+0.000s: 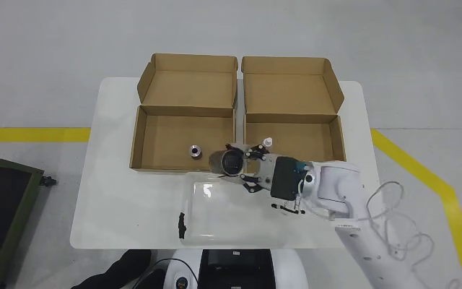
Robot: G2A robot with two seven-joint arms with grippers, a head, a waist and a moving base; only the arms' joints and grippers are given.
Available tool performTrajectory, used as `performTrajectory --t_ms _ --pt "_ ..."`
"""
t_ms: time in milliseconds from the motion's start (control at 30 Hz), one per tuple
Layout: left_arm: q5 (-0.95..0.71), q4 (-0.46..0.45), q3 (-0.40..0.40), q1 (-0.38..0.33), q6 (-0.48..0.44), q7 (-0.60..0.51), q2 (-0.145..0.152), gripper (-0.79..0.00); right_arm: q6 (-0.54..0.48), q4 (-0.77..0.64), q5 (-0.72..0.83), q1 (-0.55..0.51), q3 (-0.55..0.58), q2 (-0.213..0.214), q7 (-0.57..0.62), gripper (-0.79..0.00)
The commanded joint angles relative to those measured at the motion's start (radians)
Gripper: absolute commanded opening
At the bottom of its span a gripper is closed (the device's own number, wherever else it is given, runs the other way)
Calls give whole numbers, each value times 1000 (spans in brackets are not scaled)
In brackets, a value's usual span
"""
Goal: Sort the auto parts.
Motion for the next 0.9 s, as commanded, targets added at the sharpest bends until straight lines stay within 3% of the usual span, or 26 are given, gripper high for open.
performTrajectory --t_ms 0,867 --pt "0 0 0 0 0 0 0 0 8 30 -15 14 -27 -3 32 -785" --pt "0 0 0 0 0 0 0 0 196 324 -100 270 -259 -73 255 -785"
